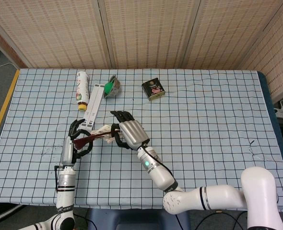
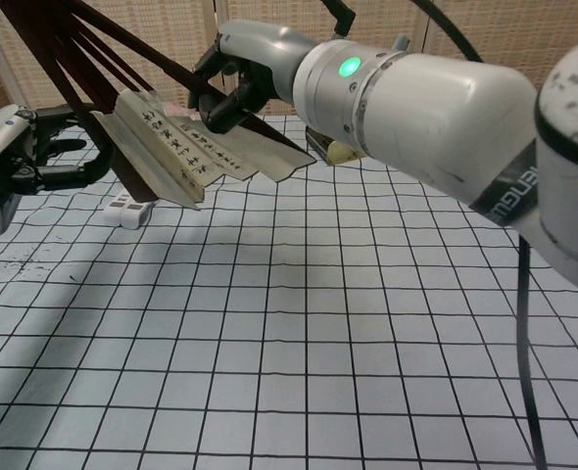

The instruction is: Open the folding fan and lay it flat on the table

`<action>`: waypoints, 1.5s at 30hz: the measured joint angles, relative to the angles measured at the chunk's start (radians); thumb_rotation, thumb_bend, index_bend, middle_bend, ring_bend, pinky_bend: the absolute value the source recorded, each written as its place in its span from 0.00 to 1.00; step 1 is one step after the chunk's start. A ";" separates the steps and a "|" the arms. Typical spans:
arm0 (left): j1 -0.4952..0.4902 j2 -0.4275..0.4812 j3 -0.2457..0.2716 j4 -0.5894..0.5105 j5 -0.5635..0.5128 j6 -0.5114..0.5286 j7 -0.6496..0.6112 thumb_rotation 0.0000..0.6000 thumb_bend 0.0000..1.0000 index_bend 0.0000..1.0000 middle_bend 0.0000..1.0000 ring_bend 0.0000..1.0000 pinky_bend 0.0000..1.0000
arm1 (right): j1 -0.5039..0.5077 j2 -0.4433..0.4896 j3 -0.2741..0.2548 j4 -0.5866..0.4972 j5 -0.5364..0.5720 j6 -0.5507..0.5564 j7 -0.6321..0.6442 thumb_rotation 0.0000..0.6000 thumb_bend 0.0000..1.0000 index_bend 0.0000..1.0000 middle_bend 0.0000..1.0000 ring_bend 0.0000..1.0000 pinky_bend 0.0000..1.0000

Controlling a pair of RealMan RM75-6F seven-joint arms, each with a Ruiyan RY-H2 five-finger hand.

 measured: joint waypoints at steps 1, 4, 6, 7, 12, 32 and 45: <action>0.000 -0.001 -0.001 0.004 -0.001 0.001 0.001 1.00 0.43 0.68 0.14 0.00 0.11 | -0.002 0.005 -0.003 -0.002 -0.003 0.001 0.002 1.00 0.77 0.62 0.04 0.00 0.00; 0.001 -0.001 -0.005 0.024 -0.004 0.005 0.003 1.00 0.43 0.69 0.15 0.00 0.11 | -0.014 0.027 -0.013 -0.015 -0.017 0.006 0.008 1.00 0.77 0.62 0.04 0.00 0.00; 0.002 0.000 -0.007 0.045 -0.005 0.007 0.002 1.00 0.43 0.69 0.15 0.00 0.11 | -0.024 0.048 -0.019 -0.026 -0.029 0.011 0.013 1.00 0.77 0.62 0.04 0.00 0.00; 0.003 0.001 -0.009 0.054 -0.006 0.009 0.000 1.00 0.43 0.69 0.15 0.00 0.11 | -0.029 0.058 -0.021 -0.032 -0.035 0.014 0.016 1.00 0.77 0.62 0.04 0.00 0.00; 0.014 0.014 -0.024 0.104 -0.020 0.014 -0.026 1.00 0.43 0.69 0.15 0.00 0.11 | -0.058 0.121 -0.034 -0.065 -0.061 0.023 0.028 1.00 0.77 0.62 0.04 0.00 0.00; 0.032 0.040 -0.019 0.203 -0.011 0.035 -0.068 1.00 0.43 0.58 0.15 0.00 0.11 | -0.184 0.345 -0.173 -0.202 -0.255 0.078 0.012 1.00 0.77 0.59 0.04 0.00 0.00; 0.052 0.004 0.062 0.340 0.084 0.099 -0.088 1.00 0.43 0.45 0.14 0.00 0.11 | -0.301 0.380 -0.332 -0.268 -0.462 0.151 0.002 1.00 0.76 0.53 0.04 0.00 0.00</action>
